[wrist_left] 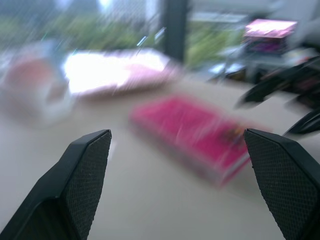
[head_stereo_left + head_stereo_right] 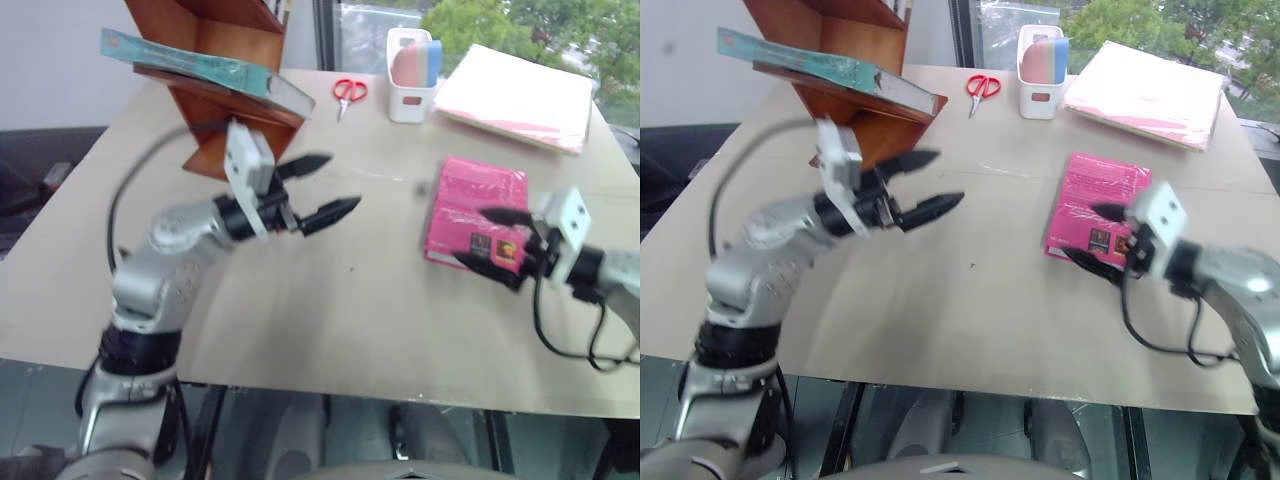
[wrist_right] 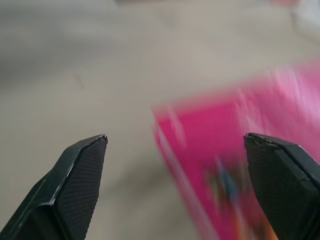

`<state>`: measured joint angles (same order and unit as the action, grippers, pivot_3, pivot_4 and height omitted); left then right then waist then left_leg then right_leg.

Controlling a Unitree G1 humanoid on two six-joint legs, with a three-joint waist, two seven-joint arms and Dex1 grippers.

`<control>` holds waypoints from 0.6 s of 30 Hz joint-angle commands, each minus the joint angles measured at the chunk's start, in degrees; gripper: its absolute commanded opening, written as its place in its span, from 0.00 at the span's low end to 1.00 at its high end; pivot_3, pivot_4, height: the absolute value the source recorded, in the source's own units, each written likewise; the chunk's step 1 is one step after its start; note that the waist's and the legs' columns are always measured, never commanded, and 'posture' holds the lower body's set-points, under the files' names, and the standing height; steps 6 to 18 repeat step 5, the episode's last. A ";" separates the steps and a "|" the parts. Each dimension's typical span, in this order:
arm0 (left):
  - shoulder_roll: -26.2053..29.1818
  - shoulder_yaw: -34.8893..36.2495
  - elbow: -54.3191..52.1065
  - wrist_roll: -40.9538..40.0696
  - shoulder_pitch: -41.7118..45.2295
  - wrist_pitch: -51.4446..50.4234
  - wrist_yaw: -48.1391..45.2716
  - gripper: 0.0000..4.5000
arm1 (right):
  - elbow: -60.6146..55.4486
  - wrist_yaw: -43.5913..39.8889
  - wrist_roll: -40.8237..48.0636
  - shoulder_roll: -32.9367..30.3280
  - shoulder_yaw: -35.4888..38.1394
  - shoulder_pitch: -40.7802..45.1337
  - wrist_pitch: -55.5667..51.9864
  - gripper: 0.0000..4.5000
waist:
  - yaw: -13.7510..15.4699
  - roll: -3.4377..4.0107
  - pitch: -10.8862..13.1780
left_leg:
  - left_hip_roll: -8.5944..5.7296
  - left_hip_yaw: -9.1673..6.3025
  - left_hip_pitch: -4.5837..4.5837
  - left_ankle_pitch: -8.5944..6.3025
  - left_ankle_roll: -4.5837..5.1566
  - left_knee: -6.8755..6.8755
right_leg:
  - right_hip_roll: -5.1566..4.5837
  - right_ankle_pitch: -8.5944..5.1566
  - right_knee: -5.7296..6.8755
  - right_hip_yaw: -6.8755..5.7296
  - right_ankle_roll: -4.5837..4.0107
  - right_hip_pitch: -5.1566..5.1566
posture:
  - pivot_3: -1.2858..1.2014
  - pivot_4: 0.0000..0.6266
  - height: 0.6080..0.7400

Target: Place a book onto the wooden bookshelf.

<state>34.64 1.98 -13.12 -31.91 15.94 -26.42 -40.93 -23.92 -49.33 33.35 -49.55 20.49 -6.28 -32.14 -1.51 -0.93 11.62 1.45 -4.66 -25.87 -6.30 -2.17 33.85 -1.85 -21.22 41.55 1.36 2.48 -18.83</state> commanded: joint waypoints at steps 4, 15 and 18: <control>5.41 8.00 -4.59 1.11 -12.23 3.42 -4.35 0.99 | -3.13 -1.02 -3.54 0.40 13.87 -12.20 3.11 1.00 | -0.25 0.05 -0.05 | 0.10 0.03 0.26 -0.01 -0.02 0.00 | 0.06 -0.02 0.08 0.06 -0.03 0.16 | 0.52 0.24 1.00; 6.13 8.77 -4.07 1.48 -12.90 3.82 -4.69 0.99 | -2.86 -1.25 -4.05 0.25 14.18 -13.18 3.47 1.00 | -0.25 0.05 -0.05 | 0.10 0.04 0.26 -0.01 -0.02 0.00 | 0.05 -0.03 0.07 0.07 -0.04 0.17 | 0.52 0.24 1.00; 6.13 8.77 -4.07 1.48 -12.90 3.82 -4.69 0.99 | -2.86 -1.25 -4.05 0.25 14.18 -13.18 3.47 1.00 | -0.25 0.05 -0.05 | 0.10 0.04 0.26 -0.01 -0.02 0.00 | 0.05 -0.03 0.07 0.07 -0.04 0.17 | 0.52 0.24 1.00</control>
